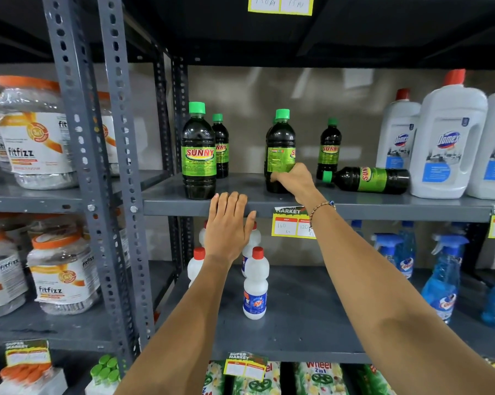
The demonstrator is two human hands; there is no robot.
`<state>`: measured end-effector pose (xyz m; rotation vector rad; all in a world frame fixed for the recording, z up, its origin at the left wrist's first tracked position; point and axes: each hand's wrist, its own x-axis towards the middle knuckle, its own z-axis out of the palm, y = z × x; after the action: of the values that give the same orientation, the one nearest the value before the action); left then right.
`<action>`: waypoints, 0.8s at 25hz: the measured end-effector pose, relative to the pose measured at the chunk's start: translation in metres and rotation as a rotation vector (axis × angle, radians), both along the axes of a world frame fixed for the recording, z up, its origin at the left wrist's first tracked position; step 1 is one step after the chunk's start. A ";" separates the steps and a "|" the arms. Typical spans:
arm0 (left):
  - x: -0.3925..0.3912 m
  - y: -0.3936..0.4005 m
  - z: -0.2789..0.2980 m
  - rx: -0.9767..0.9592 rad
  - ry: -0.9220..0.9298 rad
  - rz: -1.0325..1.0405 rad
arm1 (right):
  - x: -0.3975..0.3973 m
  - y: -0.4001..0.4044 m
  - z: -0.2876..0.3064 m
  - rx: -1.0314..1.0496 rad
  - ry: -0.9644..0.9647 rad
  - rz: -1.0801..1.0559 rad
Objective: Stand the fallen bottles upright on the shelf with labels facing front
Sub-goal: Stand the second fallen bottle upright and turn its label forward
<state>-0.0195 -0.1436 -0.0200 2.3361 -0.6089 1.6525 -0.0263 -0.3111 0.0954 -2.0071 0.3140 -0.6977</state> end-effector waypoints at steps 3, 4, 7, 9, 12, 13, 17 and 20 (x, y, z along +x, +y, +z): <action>0.000 0.000 -0.001 0.002 -0.003 -0.008 | -0.001 0.000 -0.001 -0.099 -0.024 -0.032; 0.000 0.000 -0.001 0.004 -0.007 -0.008 | -0.002 0.000 0.000 -0.095 -0.021 -0.028; 0.000 0.001 -0.001 0.011 -0.023 -0.015 | -0.004 0.001 0.000 -0.022 0.003 0.010; 0.000 0.001 0.000 0.003 -0.032 -0.021 | -0.004 0.001 -0.001 -0.076 -0.004 -0.013; 0.000 0.001 0.000 0.007 -0.033 -0.028 | -0.006 0.003 0.001 -0.050 0.013 0.015; 0.000 0.001 -0.001 0.009 -0.039 -0.030 | -0.006 0.003 0.000 -0.030 0.027 0.029; 0.002 0.002 0.000 0.015 -0.038 -0.029 | -0.007 0.002 -0.001 -0.070 0.015 0.015; 0.000 0.002 0.000 0.023 -0.022 -0.010 | -0.006 0.002 -0.002 -0.081 0.017 0.021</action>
<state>-0.0194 -0.1419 -0.0197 2.3302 -0.6467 1.6772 -0.0322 -0.3092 0.0938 -2.0913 0.2783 -0.6900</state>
